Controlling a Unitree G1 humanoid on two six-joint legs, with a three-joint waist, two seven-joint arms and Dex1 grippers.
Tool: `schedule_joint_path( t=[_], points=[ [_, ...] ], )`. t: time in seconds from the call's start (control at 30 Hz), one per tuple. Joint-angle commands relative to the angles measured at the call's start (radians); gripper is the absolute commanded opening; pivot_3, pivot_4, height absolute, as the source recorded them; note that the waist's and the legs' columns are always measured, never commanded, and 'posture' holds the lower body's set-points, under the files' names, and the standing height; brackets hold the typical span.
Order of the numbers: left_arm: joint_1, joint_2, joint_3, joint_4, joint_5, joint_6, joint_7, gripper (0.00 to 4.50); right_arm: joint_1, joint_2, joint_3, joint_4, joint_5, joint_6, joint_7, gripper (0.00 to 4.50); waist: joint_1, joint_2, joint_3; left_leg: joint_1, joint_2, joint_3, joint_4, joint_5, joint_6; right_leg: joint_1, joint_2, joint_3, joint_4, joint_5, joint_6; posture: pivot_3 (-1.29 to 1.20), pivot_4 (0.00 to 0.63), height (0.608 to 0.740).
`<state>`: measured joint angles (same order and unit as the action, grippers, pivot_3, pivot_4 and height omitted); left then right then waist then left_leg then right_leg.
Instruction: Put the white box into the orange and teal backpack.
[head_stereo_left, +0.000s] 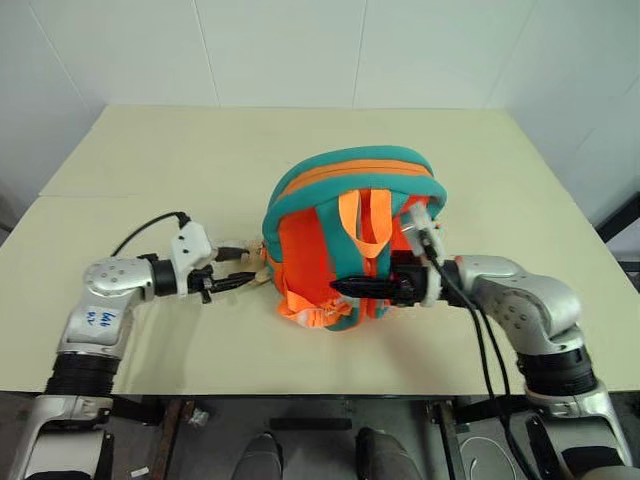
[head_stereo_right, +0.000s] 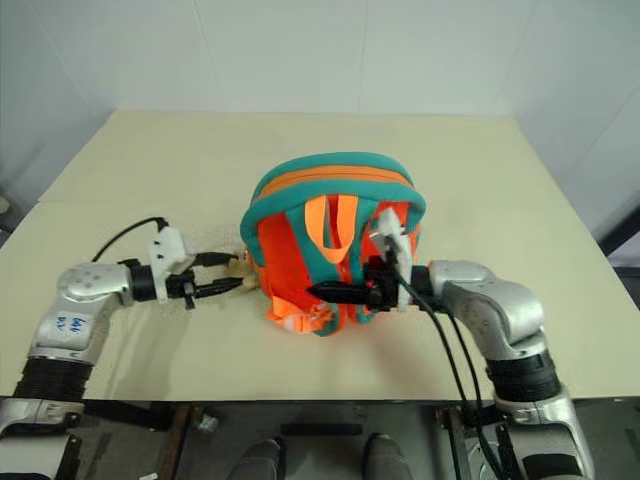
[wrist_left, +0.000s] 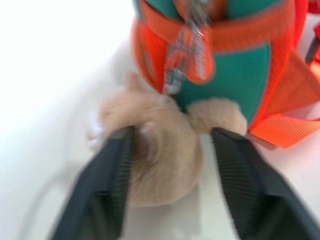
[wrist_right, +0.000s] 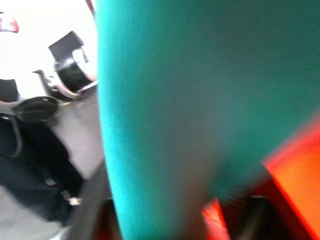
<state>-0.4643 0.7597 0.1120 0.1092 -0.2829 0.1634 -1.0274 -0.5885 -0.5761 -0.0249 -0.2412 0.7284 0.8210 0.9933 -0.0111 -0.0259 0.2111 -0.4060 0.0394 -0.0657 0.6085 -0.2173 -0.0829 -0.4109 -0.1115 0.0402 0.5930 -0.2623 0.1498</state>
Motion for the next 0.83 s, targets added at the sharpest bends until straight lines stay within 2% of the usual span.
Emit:
schedule_joint_path(
  t=[0.03, 0.1, 0.13, 0.27, 0.43, 0.6, 0.83],
  points=[
    [0.061, 0.034, 0.079, -0.144, -0.105, 0.073, -0.024, 3.91, 0.031, -0.046, -0.101, -0.043, 0.004, -0.061, -0.012, 3.72, -0.003, 0.000, 0.000, 0.000, 0.000, 0.000, -0.001, 0.000, 0.000, 0.000, 0.000, 0.000, 0.000, 0.000, 0.000, 0.00, 0.150, 0.740],
    [0.110, 0.055, 0.109, -0.212, -0.143, 0.107, -0.044, 4.50, 0.073, -0.091, -0.139, -0.056, -0.016, -0.098, -0.002, 4.43, -0.005, 0.000, 0.000, 0.000, 0.000, 0.000, -0.003, 0.000, 0.000, 0.000, 0.000, 0.000, -0.001, 0.000, 0.000, 0.00, 0.150, 0.740],
    [0.123, 0.063, 0.109, -0.238, -0.148, 0.121, -0.043, 4.50, 0.094, -0.114, -0.147, -0.059, -0.032, -0.123, 0.012, 4.47, -0.005, 0.000, 0.000, 0.000, 0.000, 0.000, -0.004, 0.000, 0.000, 0.000, 0.000, 0.000, -0.001, 0.000, 0.000, 0.00, 0.150, 0.740],
    [0.196, 0.084, 0.136, -0.330, -0.209, 0.210, -0.030, 4.50, 0.183, -0.151, -0.197, -0.074, -0.056, -0.206, 0.007, 4.47, -0.006, 0.000, 0.000, 0.000, 0.000, 0.000, -0.005, -0.001, 0.000, -0.001, 0.000, 0.000, -0.002, -0.001, 0.001, 0.00, 0.150, 0.740],
    [0.227, 0.067, 0.144, -0.332, -0.189, 0.172, 0.003, 4.50, 0.295, -0.187, -0.272, 0.041, -0.155, -0.402, 0.043, 4.47, -0.008, 0.000, 0.000, 0.000, 0.000, 0.001, -0.004, -0.001, 0.000, 0.000, 0.000, 0.000, -0.004, -0.003, -0.004, 0.00, 0.150, 0.740],
    [0.197, 0.058, 0.120, -0.295, -0.174, 0.125, 0.005, 4.50, 0.287, -0.211, -0.287, 0.158, -0.205, -0.512, 0.062, 4.47, -0.017, 0.000, 0.000, 0.001, 0.000, 0.002, -0.001, -0.001, 0.001, 0.001, -0.001, 0.001, -0.005, -0.005, -0.009, 0.00, 0.150, 0.740],
    [0.200, 0.054, 0.104, -0.276, -0.155, 0.108, 0.016, 4.50, 0.246, -0.218, -0.238, 0.206, -0.235, -0.537, 0.087, 4.47, -0.024, 0.000, 0.001, 0.002, 0.000, 0.004, -0.001, 0.000, 0.001, 0.001, -0.001, 0.004, -0.004, -0.004, -0.009, 0.00, 0.150, 0.740]
  ],
)
